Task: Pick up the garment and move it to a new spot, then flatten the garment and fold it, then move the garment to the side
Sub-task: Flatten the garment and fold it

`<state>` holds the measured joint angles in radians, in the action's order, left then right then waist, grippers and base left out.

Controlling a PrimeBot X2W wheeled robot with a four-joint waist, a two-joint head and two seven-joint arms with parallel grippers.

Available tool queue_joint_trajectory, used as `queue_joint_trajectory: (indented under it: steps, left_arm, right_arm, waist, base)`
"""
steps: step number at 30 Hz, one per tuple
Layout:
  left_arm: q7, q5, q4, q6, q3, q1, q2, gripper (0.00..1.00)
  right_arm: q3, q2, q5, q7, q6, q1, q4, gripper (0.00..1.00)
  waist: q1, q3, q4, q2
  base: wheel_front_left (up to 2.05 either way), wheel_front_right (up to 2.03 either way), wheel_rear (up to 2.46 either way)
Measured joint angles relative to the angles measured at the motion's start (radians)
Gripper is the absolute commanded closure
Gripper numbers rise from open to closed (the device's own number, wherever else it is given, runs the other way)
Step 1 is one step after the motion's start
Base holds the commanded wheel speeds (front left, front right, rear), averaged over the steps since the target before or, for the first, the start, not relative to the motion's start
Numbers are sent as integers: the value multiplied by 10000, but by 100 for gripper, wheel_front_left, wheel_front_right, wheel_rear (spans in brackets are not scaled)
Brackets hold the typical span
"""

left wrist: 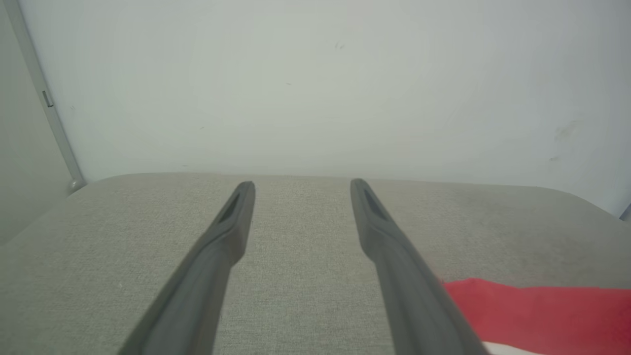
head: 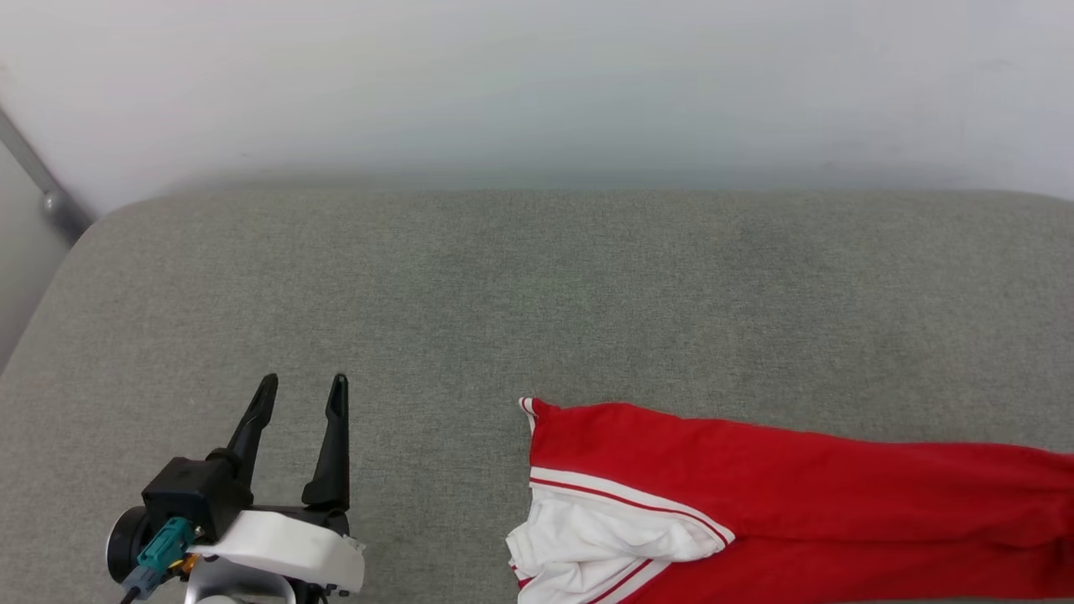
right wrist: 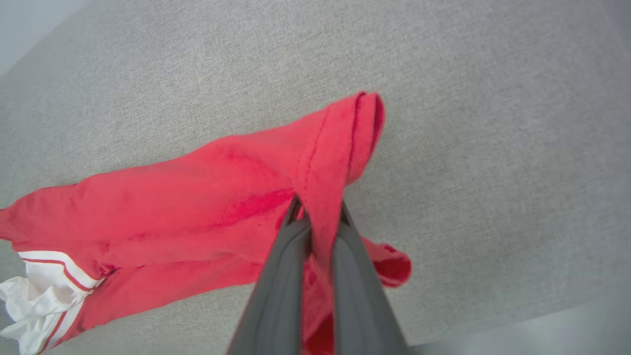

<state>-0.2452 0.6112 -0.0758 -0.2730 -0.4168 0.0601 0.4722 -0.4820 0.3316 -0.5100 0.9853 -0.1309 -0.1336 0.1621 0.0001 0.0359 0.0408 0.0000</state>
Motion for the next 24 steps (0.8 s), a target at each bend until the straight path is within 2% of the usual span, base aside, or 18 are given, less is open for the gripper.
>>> queue_joint_trajectory:
  steps: [2,7,10,15,24]
  left_arm:
    - [0,0,6,4,0,4,0,0]
    - [-4,12,42,17,-13,21,-15,0]
    - [10,13,63,58,-63,89,-17,0]
    - [105,6,138,146,-230,280,-65,0]
    - [140,17,270,244,-385,495,-190,0]
  right_arm:
    - [-125,-453,-146,533,0,-133,-36,100]
    - [15,-2084,-1329,1749,0,-481,-253,100]
    - [268,-2648,-2090,2184,0,-497,-282,100]
    - [1356,-2752,-3801,2268,0,-545,403,100]
    - [4834,-2796,-6318,431,0,-871,1515,100]
  waist:
    - [0,36,-41,0]
    - [-1,89,-104,0]
    - [-1,109,-88,0]
    - [-1,111,55,0]
    - [-1,182,416,0]
  base:
    - [0,0,0]
    - [0,0,0]
    - [0,0,0]
    - [0,0,0]
    - [0,0,0]
